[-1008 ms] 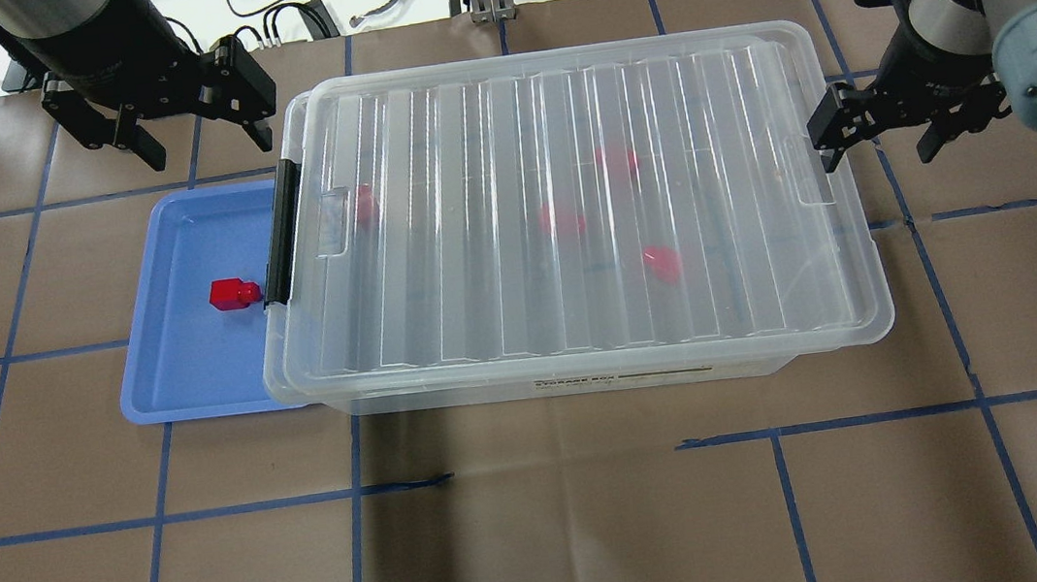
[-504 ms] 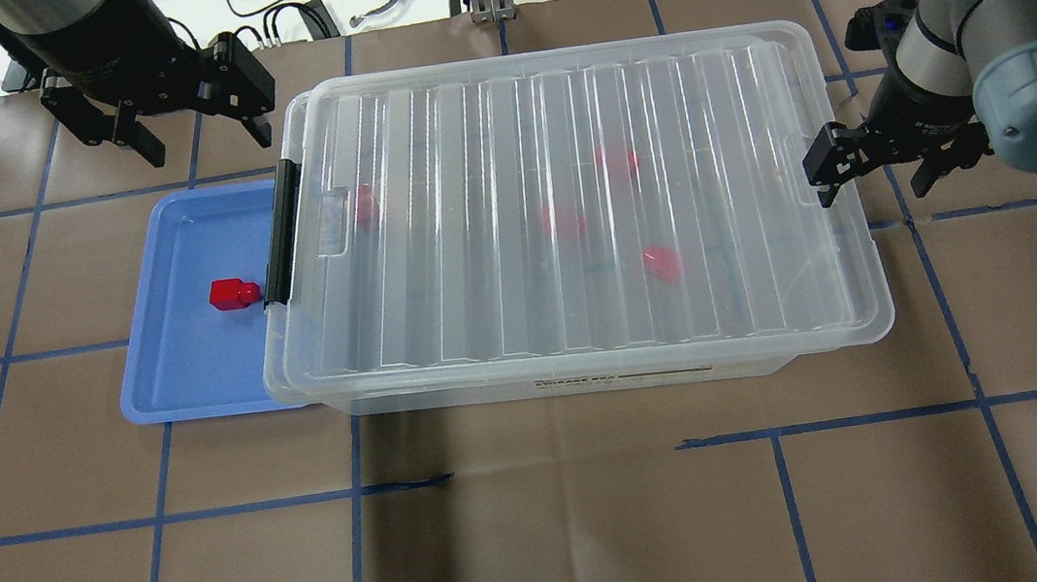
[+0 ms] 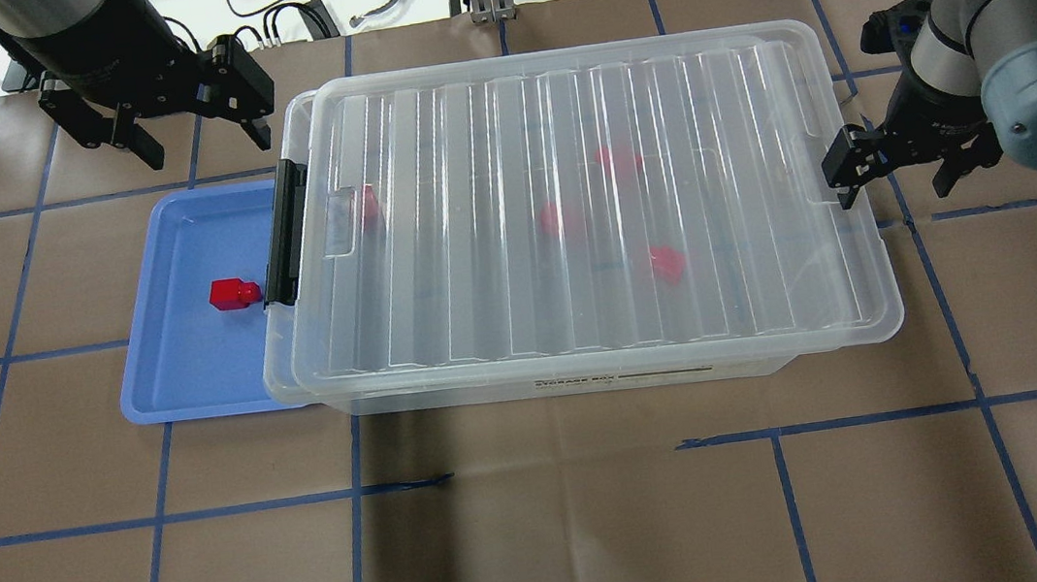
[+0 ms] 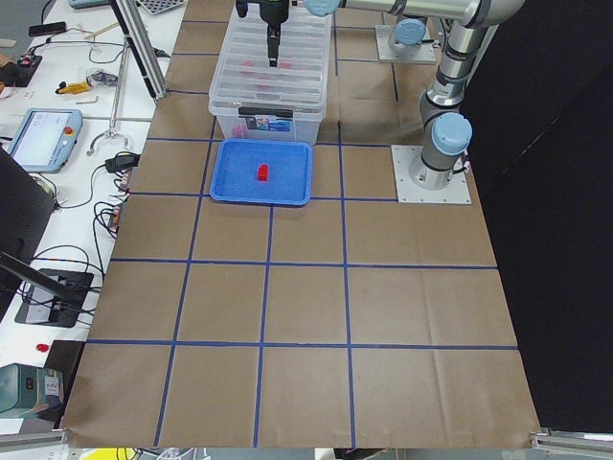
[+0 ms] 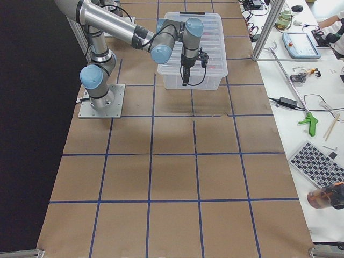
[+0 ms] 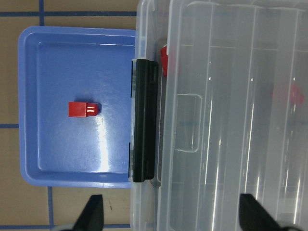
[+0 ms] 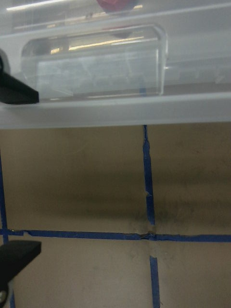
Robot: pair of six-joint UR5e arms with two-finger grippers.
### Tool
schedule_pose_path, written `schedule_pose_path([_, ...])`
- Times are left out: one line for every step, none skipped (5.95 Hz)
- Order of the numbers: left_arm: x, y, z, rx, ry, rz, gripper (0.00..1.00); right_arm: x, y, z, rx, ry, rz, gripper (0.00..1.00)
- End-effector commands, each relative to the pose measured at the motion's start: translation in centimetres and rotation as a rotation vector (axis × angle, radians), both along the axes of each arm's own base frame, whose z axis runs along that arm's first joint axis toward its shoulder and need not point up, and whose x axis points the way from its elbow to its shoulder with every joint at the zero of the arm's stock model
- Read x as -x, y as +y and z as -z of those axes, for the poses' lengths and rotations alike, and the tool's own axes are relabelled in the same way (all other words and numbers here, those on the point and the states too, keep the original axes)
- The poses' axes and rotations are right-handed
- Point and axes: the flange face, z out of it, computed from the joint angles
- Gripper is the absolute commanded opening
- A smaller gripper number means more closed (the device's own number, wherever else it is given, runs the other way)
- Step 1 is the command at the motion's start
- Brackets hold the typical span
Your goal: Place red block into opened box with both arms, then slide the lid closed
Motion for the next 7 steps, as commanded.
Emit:
schedule_pose_path([-0.1, 0.1, -0.1, 0.0, -0.001, 0.0, 0.98, 1.7, -0.1, 0.1, -0.003, -0.003, -0.011, 1.0])
schedule_pose_path([-0.2, 0.0, -0.2, 0.005, -0.007, 0.002, 0.98, 3.1, -0.1, 0.0, 0.0, -0.004, -0.016, 1.0])
schedule_pose_path([-0.2, 0.1, -0.1, 0.002, -0.009, 0.005, 0.98, 4.5, -0.1, -0.2, 0.001, -0.005, -0.019, 1.0])
schedule_pose_path([-0.3, -0.1, 0.3, -0.01, -0.015, 0.109, 0.98, 5.4, 0.0, -0.1, -0.001, -0.007, -0.014, 1.0])
schedule_pose_path([-1.2, -0.4, 0.5, -0.013, -0.017, 0.206, 0.98, 5.7, 0.0, -0.1, -0.001, -0.006, -0.01, 1.0])
schedule_pose_path([-3.4, -0.8, 0.5, -0.016, -0.018, 0.336, 0.98, 5.9, 0.1, -0.2, -0.003, 0.011, -0.02, 1.0])
schedule_pose_path([-4.4, -0.3, 0.2, -0.039, -0.017, 0.495, 0.98, 6.5, -0.2, -0.6, 0.022, 0.051, -0.039, 1.0])
